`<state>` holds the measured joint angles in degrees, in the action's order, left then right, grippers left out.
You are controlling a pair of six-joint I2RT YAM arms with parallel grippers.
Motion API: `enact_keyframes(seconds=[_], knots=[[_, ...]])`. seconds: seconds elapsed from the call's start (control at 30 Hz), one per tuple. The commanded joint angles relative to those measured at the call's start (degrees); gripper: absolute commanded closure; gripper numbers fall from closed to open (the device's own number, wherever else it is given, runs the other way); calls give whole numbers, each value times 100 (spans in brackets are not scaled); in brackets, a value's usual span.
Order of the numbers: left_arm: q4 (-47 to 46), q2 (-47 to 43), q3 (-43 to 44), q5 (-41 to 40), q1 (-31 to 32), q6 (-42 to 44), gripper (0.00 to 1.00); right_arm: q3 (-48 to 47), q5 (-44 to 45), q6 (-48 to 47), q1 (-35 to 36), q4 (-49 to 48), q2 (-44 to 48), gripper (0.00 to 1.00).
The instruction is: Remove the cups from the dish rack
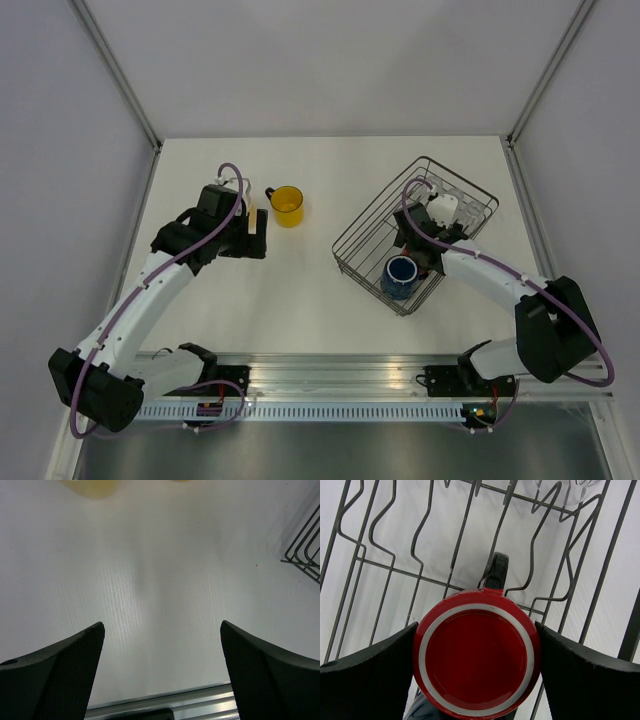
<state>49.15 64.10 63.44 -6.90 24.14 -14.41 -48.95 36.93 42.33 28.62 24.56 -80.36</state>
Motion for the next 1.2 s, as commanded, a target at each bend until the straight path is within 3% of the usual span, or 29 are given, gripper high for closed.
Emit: enact_keyframes(seconds=[0.0,0.13,0.23,0.33,0.4,0.43,0.53,0.83,1.17], knots=[[-265,-73,11,171,12,211,0,114,34,153,-50,-249,-120,10],[-291,-90,-16,206,12,229,0,166,95,162,-58,-250,-94,13],[-300,-99,-16,250,12,229,0,193,130,144,-58,-241,20,21],[-309,-125,-25,294,12,229,0,210,113,22,-58,-276,213,52],[-326,-125,-25,303,12,229,0,193,96,-110,-58,-285,354,63],[-318,-125,-25,303,12,229,0,184,87,-171,-58,-276,389,73],[-327,-134,-42,320,12,229,0,114,130,-321,-58,-250,486,84],[-379,-257,-68,382,12,220,0,-203,131,-532,-58,-39,662,99],[-669,-758,-156,663,3,123,0,-563,8,-664,-58,277,1180,100]])
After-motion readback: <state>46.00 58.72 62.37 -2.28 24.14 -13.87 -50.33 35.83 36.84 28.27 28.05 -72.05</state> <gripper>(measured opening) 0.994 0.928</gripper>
